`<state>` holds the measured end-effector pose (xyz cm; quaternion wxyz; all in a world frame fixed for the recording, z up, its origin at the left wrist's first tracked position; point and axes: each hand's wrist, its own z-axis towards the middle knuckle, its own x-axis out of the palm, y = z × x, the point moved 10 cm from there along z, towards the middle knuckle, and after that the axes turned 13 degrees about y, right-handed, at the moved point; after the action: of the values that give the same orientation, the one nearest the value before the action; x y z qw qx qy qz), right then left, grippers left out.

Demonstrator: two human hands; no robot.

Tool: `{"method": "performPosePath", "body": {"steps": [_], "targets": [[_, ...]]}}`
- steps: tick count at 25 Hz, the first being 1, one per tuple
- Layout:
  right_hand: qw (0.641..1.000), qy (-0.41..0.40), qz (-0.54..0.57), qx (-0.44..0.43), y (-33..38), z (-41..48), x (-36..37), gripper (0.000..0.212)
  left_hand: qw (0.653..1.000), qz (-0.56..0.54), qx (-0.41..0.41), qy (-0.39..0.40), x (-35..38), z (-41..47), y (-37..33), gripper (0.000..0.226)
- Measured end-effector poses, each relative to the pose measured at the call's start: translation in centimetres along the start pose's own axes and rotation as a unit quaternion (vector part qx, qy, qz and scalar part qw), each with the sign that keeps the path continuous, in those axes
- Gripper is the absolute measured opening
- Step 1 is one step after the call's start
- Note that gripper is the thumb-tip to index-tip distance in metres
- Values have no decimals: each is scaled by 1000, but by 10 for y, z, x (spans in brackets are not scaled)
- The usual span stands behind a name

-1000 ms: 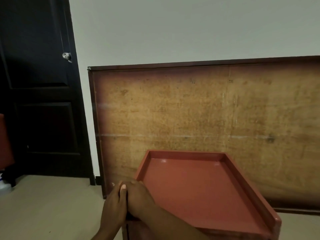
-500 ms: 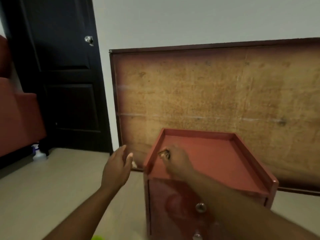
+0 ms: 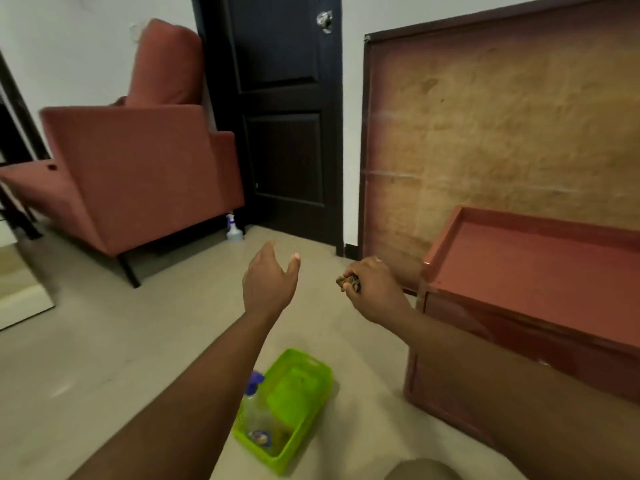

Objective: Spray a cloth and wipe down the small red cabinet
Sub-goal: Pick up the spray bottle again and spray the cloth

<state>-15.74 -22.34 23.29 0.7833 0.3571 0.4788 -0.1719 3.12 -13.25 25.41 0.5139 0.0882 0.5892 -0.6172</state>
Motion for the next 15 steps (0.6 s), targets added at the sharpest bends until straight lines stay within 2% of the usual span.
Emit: {"method": "performPosePath", "body": {"steps": [3, 6, 10, 12, 15], "targets": [[998, 54, 30, -28, 53, 2, 54, 18, 996, 21, -78, -23, -34, -21, 75, 75], [996, 69, 44, -45, 82, -2, 75, 22, 987, 30, -156, 6, -34, -44, 134, 90], [996, 73, 45, -34, 80, -4, 80, 23, 972, -5, -219, 88, 31, -68, 180, 107], [997, 67, 41, -28, 73, -4, 77, 23, 968, -9, -223, 115, 70, -74, 189, 112], [997, 65, 26, -17, 62, -2, 70, 24, 964, 14, -242, 107, 92, -87, 186, 103]]}}
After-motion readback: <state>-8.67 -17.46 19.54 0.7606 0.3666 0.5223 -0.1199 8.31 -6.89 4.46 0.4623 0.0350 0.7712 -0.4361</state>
